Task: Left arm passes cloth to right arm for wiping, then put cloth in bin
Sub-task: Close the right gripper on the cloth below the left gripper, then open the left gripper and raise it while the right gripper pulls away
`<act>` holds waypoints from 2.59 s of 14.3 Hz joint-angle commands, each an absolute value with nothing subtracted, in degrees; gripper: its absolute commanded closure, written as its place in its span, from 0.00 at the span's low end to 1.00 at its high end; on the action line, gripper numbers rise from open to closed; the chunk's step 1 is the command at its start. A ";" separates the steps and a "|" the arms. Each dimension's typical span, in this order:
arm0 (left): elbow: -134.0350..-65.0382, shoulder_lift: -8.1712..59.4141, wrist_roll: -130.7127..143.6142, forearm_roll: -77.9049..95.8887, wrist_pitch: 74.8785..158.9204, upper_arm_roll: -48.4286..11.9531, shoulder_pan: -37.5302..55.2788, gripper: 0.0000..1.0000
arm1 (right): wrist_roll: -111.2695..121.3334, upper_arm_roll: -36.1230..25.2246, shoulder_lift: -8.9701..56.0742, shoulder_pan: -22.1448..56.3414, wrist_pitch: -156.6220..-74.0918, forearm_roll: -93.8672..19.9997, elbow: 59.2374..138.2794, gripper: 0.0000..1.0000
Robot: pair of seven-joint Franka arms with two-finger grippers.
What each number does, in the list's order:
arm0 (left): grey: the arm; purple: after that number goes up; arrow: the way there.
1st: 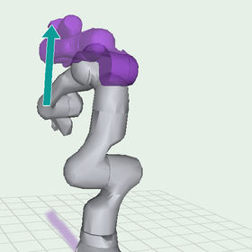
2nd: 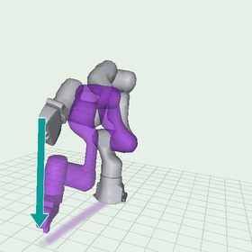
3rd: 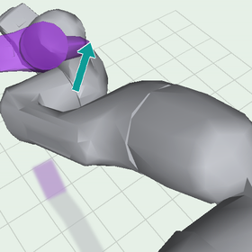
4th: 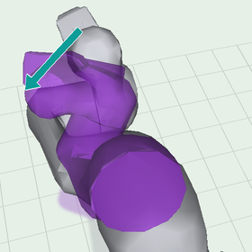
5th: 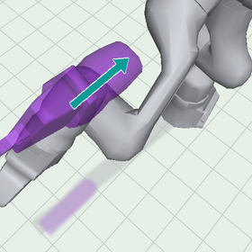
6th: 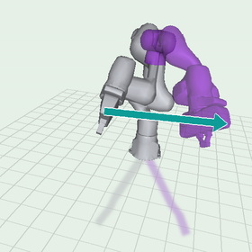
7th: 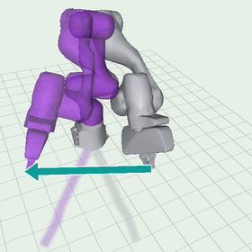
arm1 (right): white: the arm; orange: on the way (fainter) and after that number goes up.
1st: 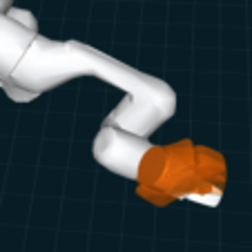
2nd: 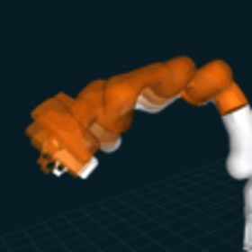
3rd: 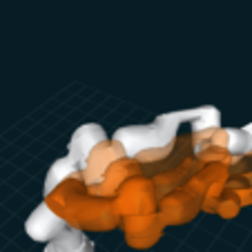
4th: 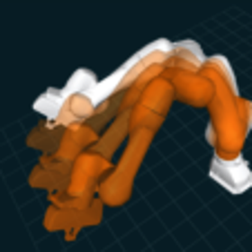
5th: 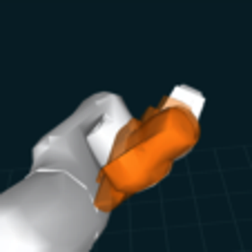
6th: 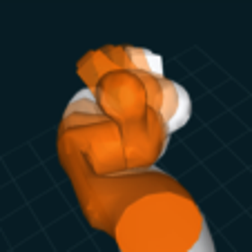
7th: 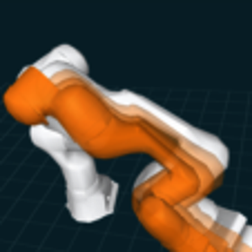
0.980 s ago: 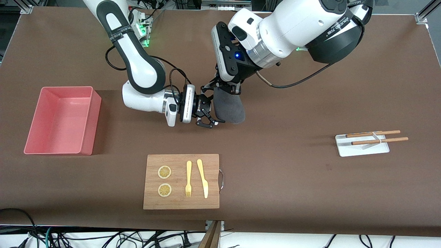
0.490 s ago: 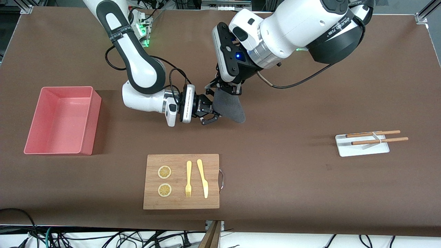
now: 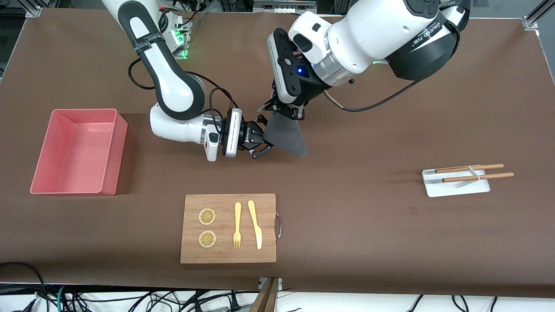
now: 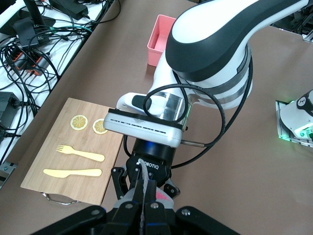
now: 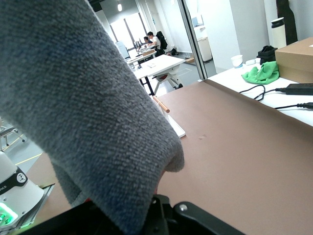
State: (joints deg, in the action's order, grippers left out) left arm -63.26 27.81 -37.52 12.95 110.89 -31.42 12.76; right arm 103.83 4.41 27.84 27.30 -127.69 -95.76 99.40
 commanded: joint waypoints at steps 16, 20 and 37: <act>-63.28 26.81 -37.97 9.84 110.92 -31.38 12.22 0.00 | 102.75 4.48 28.04 25.49 -127.27 -93.36 98.87 1.00; -63.98 23.56 -33.77 10.72 104.44 -31.64 8.19 0.00 | 92.57 4.48 25.41 23.65 -127.09 -78.79 101.06 1.00; -71.72 19.52 -9.27 -9.85 78.91 -27.45 -14.95 0.00 | 86.75 3.43 14.07 -3.77 -107.58 -24.20 112.15 1.00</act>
